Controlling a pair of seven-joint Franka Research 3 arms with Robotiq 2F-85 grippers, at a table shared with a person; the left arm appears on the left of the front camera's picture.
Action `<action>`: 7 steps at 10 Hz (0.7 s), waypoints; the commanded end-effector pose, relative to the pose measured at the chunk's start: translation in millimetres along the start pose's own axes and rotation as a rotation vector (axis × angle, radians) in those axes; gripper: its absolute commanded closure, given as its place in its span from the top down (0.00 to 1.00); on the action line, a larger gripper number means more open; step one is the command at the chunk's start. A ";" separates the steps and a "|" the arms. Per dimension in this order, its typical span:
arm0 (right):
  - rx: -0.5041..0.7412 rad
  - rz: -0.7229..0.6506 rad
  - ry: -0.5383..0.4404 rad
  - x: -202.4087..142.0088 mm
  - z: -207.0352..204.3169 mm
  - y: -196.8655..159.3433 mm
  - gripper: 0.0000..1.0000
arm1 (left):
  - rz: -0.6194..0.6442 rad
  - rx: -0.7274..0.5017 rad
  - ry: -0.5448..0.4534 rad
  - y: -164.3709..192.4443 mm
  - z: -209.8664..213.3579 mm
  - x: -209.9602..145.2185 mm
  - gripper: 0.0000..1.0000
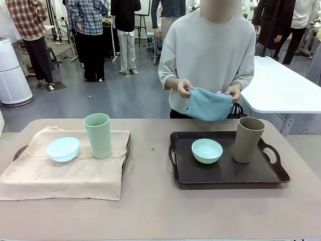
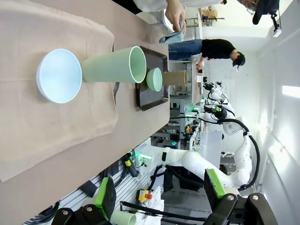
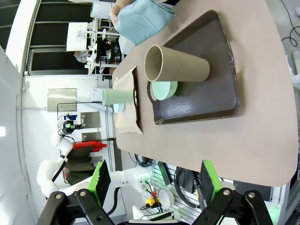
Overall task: Set up a tray with a mat and arrange the tableware.
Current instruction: Pick up the Picnic Bowl and Reusable plastic cup from the Handle tray in front of the human's position and hold them in the air.
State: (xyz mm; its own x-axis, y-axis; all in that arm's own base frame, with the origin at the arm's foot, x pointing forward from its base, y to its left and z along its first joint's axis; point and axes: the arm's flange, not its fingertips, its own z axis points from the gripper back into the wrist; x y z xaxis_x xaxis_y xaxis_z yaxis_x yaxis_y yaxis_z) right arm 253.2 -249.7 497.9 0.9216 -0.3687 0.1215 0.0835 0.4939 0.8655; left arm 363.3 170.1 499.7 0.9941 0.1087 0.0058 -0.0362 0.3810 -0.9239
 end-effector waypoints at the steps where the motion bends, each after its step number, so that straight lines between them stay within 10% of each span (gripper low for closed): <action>1: 0.017 0.008 -0.001 0.7 0.5 -0.7 1.00 | 0.005 -0.012 -0.016 -1.5 -2.7 -2.8 1.00; 7: 0.017 0.008 -0.001 0.7 0.5 -0.7 1.00 | 0.005 -0.012 -0.016 -1.5 -2.7 -2.8 1.00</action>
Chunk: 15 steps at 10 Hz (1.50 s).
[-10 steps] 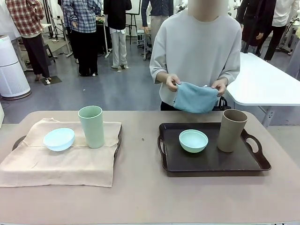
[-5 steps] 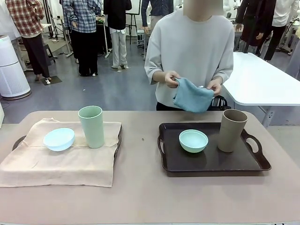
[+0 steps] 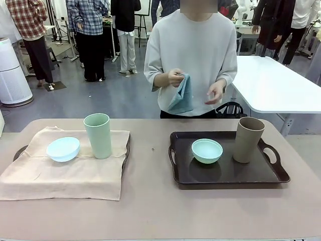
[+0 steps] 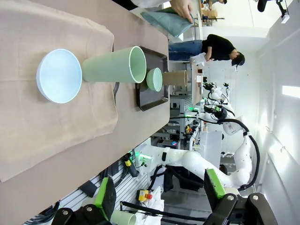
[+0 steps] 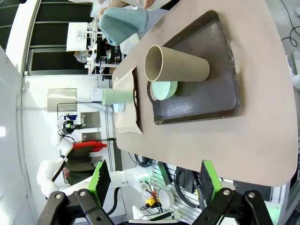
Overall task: Set up a tray with a mat and arrange the tableware.
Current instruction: Pick up the Picnic Bowl and Reusable plastic cup from the Handle tray in front of the human's position and hold them in the air.
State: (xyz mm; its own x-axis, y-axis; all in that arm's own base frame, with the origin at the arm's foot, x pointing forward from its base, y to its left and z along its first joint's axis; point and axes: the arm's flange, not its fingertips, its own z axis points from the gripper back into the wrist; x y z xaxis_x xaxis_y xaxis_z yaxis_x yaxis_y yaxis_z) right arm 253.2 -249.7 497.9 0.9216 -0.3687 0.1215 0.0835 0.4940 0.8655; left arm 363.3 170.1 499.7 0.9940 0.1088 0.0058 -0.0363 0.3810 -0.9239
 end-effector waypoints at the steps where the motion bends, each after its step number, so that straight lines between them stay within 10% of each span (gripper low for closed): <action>1: 0.017 0.008 -0.001 0.7 0.6 -0.7 1.00 | 0.005 -0.012 -0.016 -1.5 -2.7 -2.7 1.00; 4: 0.000 0.000 0.000 0.0 0.0 0.0 1.00 | 0.005 -0.012 -0.016 -1.5 -2.7 -2.7 1.00; 9: 0.160 0.765 0.318 56.1 -25.4 9.5 1.00 | 0.057 0.265 0.078 -76.0 -82.2 19.6 1.00; 15: 0.241 0.987 0.024 108.6 -55.1 -3.9 1.00 | 0.001 0.672 0.037 -198.2 -230.5 14.4 1.00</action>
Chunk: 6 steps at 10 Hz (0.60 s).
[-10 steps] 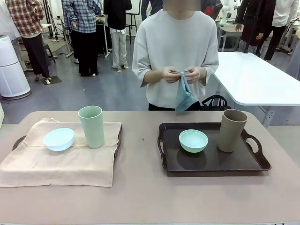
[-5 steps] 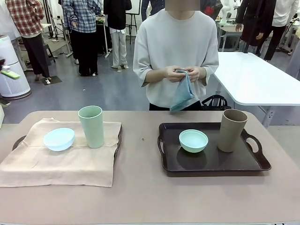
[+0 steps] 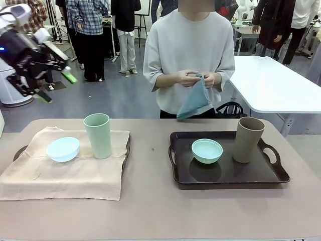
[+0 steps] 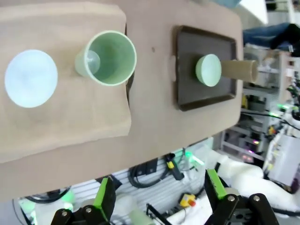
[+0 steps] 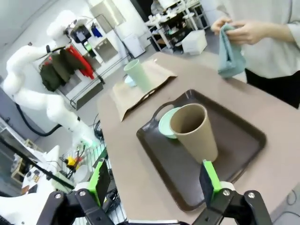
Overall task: Set up a tray with a mat and arrange the tableware.
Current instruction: Pick up the Picnic Bowl and Reusable plastic cup from the Handle tray in front of the human's position and hold them in the air.
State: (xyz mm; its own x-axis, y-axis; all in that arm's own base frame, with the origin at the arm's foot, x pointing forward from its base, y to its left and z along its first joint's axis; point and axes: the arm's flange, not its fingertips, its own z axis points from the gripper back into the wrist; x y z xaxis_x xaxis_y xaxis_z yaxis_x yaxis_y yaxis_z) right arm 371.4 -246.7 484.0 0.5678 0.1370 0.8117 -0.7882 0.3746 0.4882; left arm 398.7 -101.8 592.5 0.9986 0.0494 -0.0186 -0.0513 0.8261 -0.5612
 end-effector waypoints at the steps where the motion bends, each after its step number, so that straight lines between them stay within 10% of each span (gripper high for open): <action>1: -0.026 0.021 -0.029 -5.5 -1.5 -6.9 1.00 | 0.019 0.133 -0.036 -37.0 -14.4 6.9 1.00; 4: 0.020 -0.021 0.105 -10.5 3.7 -9.8 1.00 | -0.022 0.082 -0.040 -87.1 -27.7 6.4 1.00; 6: -0.009 -0.009 -0.002 -6.5 0.3 -7.8 1.00 | -0.032 0.123 -0.054 -67.9 -28.1 -2.0 1.00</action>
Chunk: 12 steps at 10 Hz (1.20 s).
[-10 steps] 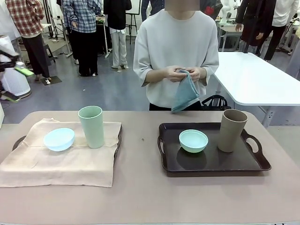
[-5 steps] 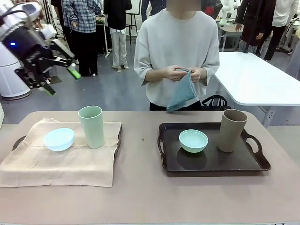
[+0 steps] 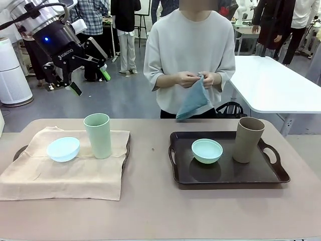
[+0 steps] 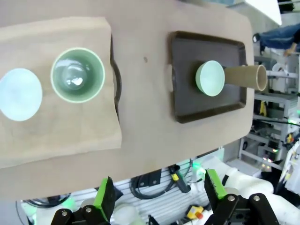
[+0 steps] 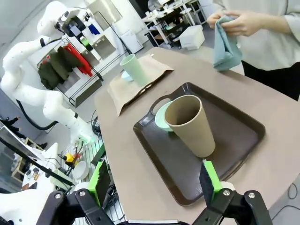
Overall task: Set up a tray with a mat and arrange the tableware.
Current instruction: Pick up the Picnic Bowl and Reusable plastic cup from the Handle tray in front of the human's position and hold them in the air.
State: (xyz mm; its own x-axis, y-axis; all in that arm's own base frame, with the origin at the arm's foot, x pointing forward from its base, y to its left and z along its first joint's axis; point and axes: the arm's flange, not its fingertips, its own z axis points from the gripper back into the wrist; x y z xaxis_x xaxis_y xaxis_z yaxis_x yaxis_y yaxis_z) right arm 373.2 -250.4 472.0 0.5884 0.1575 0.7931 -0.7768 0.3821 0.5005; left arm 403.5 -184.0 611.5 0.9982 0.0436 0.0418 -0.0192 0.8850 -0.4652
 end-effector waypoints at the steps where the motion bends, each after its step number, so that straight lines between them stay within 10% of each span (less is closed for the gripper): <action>1: -0.004 0.008 -0.032 2.7 1.3 0.9 1.00 | 0.004 0.012 -0.004 11.0 1.3 -2.6 1.00; 5: -0.006 0.218 0.178 -8.1 -15.2 -9.1 1.00 | 0.053 0.067 -0.037 -46.3 -16.7 13.7 1.00; 12: 0.091 0.302 0.083 -49.4 -73.8 -58.1 1.00 | -0.118 0.433 -0.092 -134.7 -189.9 47.2 1.00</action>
State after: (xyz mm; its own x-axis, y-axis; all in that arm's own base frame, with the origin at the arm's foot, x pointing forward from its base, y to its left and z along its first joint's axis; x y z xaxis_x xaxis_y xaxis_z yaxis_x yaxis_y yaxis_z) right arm 400.3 -219.1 380.8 0.3593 0.3373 0.8701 -0.9290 0.2177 0.2993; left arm 456.9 -375.2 500.9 0.9902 -0.0622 0.1252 0.0708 0.9953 -0.0656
